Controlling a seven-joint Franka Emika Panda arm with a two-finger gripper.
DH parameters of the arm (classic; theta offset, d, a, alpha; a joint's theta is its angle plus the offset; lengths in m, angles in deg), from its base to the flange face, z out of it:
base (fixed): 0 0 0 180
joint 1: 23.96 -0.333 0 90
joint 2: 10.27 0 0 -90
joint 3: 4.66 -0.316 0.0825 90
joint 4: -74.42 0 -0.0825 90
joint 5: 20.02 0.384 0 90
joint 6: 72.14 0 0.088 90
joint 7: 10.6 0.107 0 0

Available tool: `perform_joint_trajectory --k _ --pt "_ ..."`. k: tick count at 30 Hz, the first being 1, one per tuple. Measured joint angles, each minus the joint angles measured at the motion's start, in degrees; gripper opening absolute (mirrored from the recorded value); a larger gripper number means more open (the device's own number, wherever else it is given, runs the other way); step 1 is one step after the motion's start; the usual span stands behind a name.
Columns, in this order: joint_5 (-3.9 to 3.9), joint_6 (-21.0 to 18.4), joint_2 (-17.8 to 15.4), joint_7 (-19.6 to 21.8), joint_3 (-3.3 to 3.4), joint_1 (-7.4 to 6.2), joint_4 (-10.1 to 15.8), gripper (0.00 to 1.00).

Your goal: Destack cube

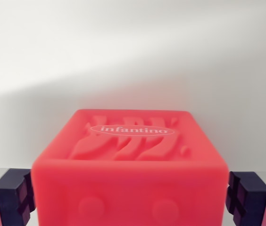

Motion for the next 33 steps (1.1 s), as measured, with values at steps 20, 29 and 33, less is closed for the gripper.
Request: perform_joint_trajectory --k 20,29,33 --pt "-0.84 -4.7 -6.6 0.7 1.86 -1.57 1.7 1.0" --pt "-2.08 -8.2 -10.9 1.5 3.02 -2.44 2.4 1.0" --pt "-2.95 -10.3 -13.4 2.1 3.55 -2.81 2.7 1.0"
